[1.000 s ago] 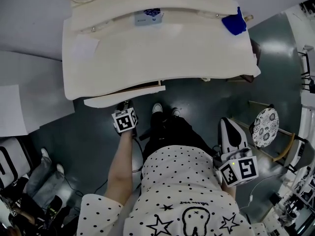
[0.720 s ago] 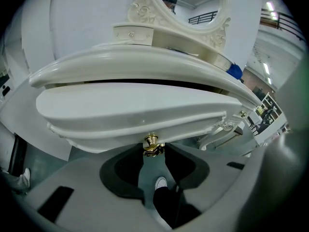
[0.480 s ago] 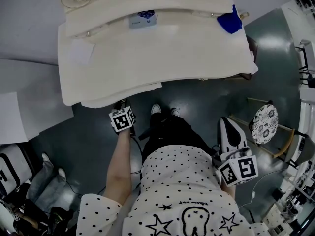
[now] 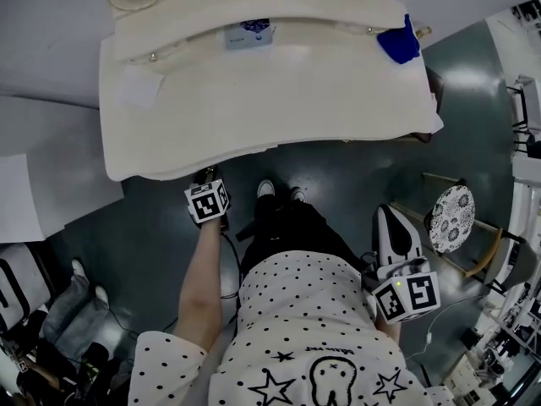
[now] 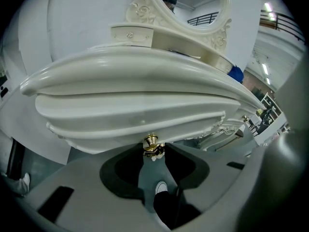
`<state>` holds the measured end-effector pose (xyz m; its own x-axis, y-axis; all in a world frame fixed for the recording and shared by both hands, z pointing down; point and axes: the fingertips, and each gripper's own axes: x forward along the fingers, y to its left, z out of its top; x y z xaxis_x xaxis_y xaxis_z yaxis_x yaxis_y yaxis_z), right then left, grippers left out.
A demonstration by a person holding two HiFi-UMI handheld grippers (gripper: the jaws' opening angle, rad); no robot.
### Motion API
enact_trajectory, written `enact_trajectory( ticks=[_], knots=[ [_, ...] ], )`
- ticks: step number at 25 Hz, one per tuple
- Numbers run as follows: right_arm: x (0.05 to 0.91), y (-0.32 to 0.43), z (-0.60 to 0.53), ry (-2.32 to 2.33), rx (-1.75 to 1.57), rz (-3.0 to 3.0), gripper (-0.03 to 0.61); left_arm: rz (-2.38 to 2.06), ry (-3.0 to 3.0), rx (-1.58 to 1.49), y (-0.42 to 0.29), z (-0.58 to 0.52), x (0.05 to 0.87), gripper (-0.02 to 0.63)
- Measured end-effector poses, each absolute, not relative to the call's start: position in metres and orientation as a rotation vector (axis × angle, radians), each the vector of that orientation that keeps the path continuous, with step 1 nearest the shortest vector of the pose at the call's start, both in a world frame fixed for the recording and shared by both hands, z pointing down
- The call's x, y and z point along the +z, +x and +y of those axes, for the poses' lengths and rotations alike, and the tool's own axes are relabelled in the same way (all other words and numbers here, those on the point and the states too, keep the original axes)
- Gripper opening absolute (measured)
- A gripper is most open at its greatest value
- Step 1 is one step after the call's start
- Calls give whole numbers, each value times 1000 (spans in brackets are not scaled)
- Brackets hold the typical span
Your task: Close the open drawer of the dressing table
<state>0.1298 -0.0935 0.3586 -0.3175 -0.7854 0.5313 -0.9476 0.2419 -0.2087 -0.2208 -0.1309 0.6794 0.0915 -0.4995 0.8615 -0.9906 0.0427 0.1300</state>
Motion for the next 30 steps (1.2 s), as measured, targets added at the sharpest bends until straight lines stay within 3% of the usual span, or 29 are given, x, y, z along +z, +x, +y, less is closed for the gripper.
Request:
enact_trajectory(
  ticks=[30],
  knots=[
    [355, 138, -96, 1636, 720, -2198, 9, -1524, 1586, 739, -225, -156, 678, 152]
  ],
)
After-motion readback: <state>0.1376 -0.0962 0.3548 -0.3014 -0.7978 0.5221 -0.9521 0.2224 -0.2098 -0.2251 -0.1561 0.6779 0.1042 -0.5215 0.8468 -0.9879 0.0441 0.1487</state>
